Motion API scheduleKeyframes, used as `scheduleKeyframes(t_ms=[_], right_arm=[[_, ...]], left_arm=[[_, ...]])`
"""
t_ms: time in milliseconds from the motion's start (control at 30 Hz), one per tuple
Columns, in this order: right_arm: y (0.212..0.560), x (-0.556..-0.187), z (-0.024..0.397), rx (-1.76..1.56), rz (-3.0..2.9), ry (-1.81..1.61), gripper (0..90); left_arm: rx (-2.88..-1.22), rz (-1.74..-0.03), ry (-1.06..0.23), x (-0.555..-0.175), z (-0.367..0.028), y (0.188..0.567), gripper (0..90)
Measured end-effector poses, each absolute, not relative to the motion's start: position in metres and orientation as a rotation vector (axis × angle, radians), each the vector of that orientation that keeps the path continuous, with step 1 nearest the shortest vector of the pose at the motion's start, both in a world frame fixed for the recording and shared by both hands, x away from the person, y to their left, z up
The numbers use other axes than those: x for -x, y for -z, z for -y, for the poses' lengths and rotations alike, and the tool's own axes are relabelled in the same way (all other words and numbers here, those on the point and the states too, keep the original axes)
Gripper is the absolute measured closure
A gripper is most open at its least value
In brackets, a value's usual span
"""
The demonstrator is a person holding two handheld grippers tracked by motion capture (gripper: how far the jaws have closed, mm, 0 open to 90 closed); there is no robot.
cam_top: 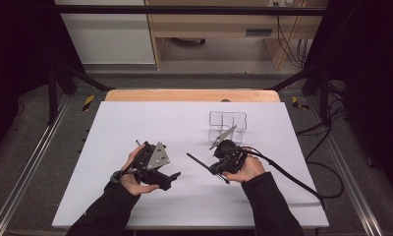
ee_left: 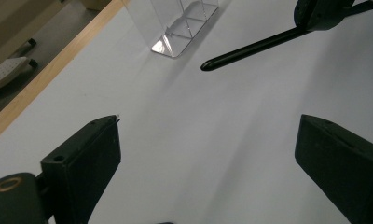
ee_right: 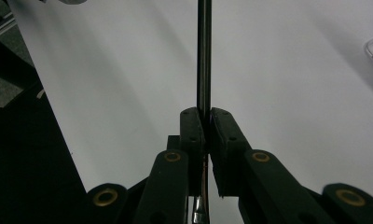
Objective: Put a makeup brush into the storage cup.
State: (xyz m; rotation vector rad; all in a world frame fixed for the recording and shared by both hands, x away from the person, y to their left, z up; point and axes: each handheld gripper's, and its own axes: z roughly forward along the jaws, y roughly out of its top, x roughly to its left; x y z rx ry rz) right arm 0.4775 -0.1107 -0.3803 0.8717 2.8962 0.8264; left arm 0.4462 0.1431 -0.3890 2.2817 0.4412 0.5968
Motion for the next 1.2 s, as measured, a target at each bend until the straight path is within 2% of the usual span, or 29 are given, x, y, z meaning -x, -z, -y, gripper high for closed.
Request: scheduleKeyframes(t_ms=[667,1100,1200], right_arm=[[0.384,-0.478,0.105,-0.846,-2.947,-0.843,84.0],[0.384,-0.475,0.096,-0.807,-2.987,-0.843,84.1],[0.385,-0.475,0.095,-0.803,-2.99,-0.85,84.1]], left_arm=[[-2.353,-0.297,-0.652,-0.445,-0.114,0.394,8.4],[-2.416,-0.191,-0.701,-0.44,-0.1,0.403,13.8],[-2.422,-0.173,-0.72,-0.438,-0.098,0.404,18.0]])
